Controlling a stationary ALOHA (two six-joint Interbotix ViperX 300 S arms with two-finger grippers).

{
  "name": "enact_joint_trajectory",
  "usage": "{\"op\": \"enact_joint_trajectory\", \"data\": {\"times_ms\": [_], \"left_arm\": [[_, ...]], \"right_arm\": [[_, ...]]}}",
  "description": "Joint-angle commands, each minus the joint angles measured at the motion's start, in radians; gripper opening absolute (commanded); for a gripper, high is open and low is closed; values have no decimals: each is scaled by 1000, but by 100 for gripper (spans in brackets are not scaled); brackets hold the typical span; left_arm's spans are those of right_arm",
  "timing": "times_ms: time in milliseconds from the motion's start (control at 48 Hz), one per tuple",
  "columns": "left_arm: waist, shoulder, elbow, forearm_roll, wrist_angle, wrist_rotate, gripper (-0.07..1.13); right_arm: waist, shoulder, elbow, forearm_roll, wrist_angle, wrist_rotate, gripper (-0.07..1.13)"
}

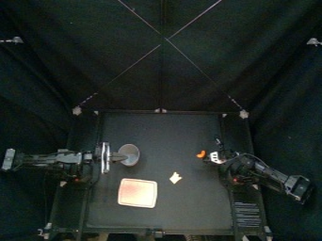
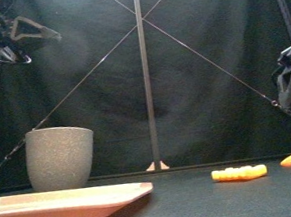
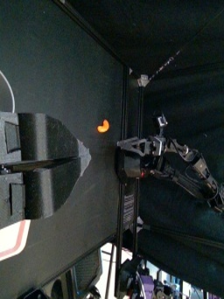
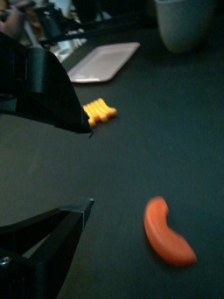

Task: Pick the tangerine then place it in the grey bowl
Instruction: Pick the tangerine

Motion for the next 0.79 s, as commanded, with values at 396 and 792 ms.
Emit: {"op": "enact_joint_trajectory", "data": {"times_ms": [396,792], "left_arm": [[18,5,0,2,-17,2,14],[49,5,11,3,-17,2,14]], "right_arm": [[-41,-121,-49,-518,66,614,93],[49,95,-69,-591,-106,775,93]]}}
